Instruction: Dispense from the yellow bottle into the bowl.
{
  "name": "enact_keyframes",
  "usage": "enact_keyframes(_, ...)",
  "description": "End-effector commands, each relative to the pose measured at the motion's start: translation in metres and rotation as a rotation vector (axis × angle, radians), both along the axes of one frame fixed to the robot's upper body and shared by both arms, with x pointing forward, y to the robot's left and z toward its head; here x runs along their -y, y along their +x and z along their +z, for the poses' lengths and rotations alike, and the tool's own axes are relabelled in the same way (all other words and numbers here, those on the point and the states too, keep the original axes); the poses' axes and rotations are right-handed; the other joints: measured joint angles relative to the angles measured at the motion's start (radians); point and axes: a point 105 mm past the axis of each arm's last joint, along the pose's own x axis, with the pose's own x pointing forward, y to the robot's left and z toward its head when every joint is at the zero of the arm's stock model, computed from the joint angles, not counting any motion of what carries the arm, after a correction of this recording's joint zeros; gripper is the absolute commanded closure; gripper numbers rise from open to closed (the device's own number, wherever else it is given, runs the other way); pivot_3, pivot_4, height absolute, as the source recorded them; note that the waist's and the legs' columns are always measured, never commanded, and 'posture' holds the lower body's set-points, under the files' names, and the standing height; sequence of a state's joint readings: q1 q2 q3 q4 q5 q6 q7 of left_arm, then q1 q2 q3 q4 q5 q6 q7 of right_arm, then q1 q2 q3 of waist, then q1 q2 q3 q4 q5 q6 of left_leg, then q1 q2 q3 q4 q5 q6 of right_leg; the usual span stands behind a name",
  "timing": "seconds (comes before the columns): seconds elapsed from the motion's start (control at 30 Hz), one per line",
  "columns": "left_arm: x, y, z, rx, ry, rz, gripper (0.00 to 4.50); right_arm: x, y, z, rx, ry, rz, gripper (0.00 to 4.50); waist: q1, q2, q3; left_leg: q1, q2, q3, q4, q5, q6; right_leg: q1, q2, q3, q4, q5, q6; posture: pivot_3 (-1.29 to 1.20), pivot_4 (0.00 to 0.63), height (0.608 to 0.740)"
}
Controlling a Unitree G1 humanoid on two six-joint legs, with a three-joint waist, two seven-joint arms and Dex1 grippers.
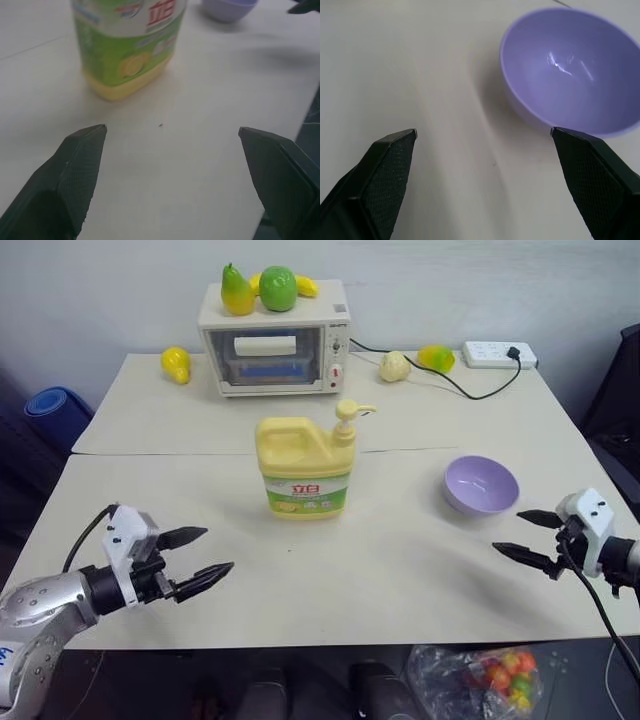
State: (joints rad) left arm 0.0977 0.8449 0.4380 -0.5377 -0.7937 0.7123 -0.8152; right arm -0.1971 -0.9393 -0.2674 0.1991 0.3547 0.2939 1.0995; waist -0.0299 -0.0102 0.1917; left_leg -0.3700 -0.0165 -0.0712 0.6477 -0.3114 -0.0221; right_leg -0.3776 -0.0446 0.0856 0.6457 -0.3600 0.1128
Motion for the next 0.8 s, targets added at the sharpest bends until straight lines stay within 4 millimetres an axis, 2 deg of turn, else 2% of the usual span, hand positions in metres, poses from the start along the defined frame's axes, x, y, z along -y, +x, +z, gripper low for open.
enact_keyframes(0.03,0.021,-0.01,0.05,0.081,-0.047,-0.162,0.02,-0.011,0.011,0.036,0.066,-0.062,0.031,0.0,0.0,0.001,0.0,0.0,0.0,0.0,0.001,0.0,0.0,0.0,0.0,0.0,0.0,0.0,0.0,0.0,0.15,0.74)
enact_keyframes(0.13,0.033,-0.011,0.07,0.091,-0.026,-0.259,0.02,-0.012,0.023,0.032,0.037,-0.132,0.005,0.0,0.0,0.001,0.0,0.0,0.0,0.0,0.001,0.001,-0.001,0.0,0.0,-0.001,0.001,0.0,0.0,0.0,0.15,0.74)
enact_keyframes(0.33,0.06,-0.011,0.092,0.103,0.052,-0.45,0.02,-0.025,0.046,0.021,-0.007,-0.214,0.006,0.0,0.0,0.001,0.001,-0.005,-0.001,0.001,0.0,0.002,-0.005,-0.007,0.0,-0.001,0.002,0.0,0.0,0.0,0.15,0.74)
enact_keyframes(0.6,0.084,0.004,0.105,0.137,0.072,-0.553,0.02,-0.035,0.064,0.001,-0.023,-0.236,-0.026,0.0,0.0,0.0,0.001,-0.02,-0.001,0.003,0.006,0.005,-0.008,-0.026,0.001,-0.001,0.012,0.0,0.0,0.0,0.15,0.74)
enact_keyframes(0.8,0.093,0.014,0.108,0.177,0.075,-0.561,0.02,-0.044,0.075,-0.015,-0.026,-0.199,-0.059,0.0,-0.003,0.0,0.001,-0.021,-0.001,0.009,0.012,0.005,-0.008,-0.03,0.002,-0.001,0.02,0.0,0.0,0.0,0.15,0.74)
